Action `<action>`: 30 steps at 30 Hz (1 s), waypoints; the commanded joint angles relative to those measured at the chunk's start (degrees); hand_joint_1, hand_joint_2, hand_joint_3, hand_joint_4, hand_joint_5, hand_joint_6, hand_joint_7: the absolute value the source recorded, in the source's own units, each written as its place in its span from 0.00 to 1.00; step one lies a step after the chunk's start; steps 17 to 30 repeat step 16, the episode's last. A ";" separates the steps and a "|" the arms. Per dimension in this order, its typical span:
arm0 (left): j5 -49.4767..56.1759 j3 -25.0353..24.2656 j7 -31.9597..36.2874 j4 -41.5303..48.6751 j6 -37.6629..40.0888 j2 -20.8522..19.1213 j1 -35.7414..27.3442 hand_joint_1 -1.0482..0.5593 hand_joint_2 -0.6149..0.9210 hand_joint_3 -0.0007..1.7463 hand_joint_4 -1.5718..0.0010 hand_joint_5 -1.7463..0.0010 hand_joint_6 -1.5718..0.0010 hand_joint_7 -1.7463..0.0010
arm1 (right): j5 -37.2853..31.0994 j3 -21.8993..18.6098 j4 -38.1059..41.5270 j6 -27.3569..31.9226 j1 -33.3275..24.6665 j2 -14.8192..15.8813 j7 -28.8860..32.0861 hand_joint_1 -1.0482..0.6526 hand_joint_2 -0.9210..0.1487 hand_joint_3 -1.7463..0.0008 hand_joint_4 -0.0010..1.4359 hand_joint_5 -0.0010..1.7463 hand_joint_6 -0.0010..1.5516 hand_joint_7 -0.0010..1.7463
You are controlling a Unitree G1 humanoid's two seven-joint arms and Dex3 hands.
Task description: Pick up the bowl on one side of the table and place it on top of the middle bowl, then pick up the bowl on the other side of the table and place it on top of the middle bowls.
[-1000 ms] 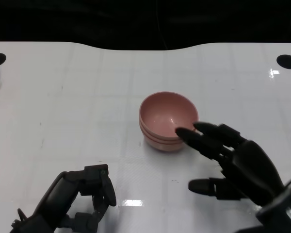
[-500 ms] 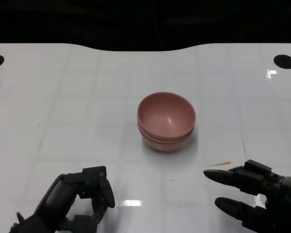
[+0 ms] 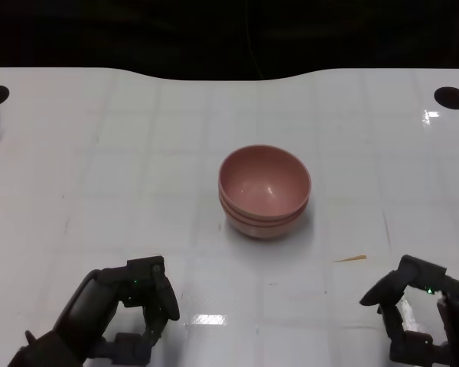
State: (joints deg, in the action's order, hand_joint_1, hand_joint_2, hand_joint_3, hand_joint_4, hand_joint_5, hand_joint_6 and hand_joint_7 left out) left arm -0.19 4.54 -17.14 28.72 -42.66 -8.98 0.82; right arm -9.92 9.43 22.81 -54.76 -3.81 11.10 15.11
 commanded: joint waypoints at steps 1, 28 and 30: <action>-1.06 -0.57 -1.17 0.80 -0.95 -0.84 0.07 0.61 0.71 0.71 0.49 0.06 0.49 0.18 | 2.49 -1.17 -1.06 1.43 -0.21 -0.54 -3.26 0.61 0.62 0.10 0.62 1.00 0.53 0.86; -6.90 -1.52 -5.38 0.29 0.49 0.39 -1.05 0.59 0.71 0.70 0.54 0.06 0.53 0.18 | 6.20 -2.90 -0.62 2.14 -0.48 -3.68 -13.10 0.61 0.63 0.13 0.59 0.95 0.55 0.78; -6.90 -1.52 -5.38 0.29 0.49 0.39 -1.05 0.59 0.71 0.70 0.54 0.06 0.53 0.18 | 6.20 -2.90 -0.62 2.14 -0.48 -3.68 -13.10 0.61 0.63 0.13 0.59 0.95 0.55 0.78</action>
